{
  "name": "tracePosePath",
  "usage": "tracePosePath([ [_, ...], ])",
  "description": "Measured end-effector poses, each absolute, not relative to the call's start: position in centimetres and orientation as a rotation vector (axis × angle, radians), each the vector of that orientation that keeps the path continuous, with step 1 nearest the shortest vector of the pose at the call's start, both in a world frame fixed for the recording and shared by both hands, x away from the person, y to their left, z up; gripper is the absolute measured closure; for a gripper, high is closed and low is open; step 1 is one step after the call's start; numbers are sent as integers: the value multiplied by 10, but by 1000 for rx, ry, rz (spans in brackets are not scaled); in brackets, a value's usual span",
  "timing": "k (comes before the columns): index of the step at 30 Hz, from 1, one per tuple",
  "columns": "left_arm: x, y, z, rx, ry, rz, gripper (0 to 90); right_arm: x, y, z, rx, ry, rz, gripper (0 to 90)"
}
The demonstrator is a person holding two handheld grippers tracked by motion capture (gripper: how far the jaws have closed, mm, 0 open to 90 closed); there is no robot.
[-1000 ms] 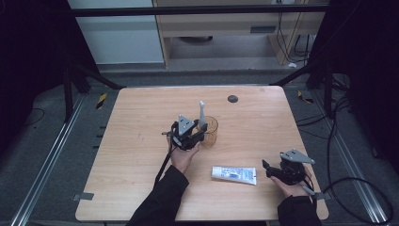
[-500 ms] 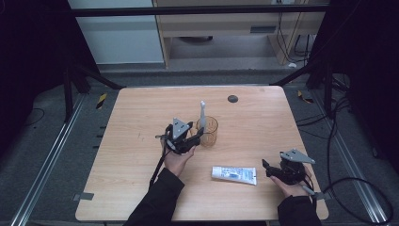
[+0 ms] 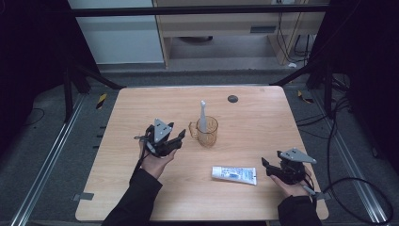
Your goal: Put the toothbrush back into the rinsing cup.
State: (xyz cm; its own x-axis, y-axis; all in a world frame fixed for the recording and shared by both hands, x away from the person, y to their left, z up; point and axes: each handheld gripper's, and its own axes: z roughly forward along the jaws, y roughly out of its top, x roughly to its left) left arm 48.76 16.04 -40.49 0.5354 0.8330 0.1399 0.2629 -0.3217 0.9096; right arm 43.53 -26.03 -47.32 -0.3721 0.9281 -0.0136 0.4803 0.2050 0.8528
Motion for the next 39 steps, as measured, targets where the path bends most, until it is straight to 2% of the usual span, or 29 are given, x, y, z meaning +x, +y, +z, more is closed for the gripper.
tracePosePath([
  [8,464,195,-421,1888,943,770,459,434,-256,-469,1295,1977,1095,427],
  [17,436,240,-448,1896,1067,786,473,436,-249,-467,1288,2031,1102,566],
  [23,433,264,-452,1863,1140,790,488,441,-240,-469,1279,2075,1095,662],
  [32,436,286,-463,1861,1206,830,494,455,-226,-476,1280,2145,1056,755],
  [39,443,292,-473,1878,1238,810,501,462,-221,-482,1308,2179,1029,821],
])
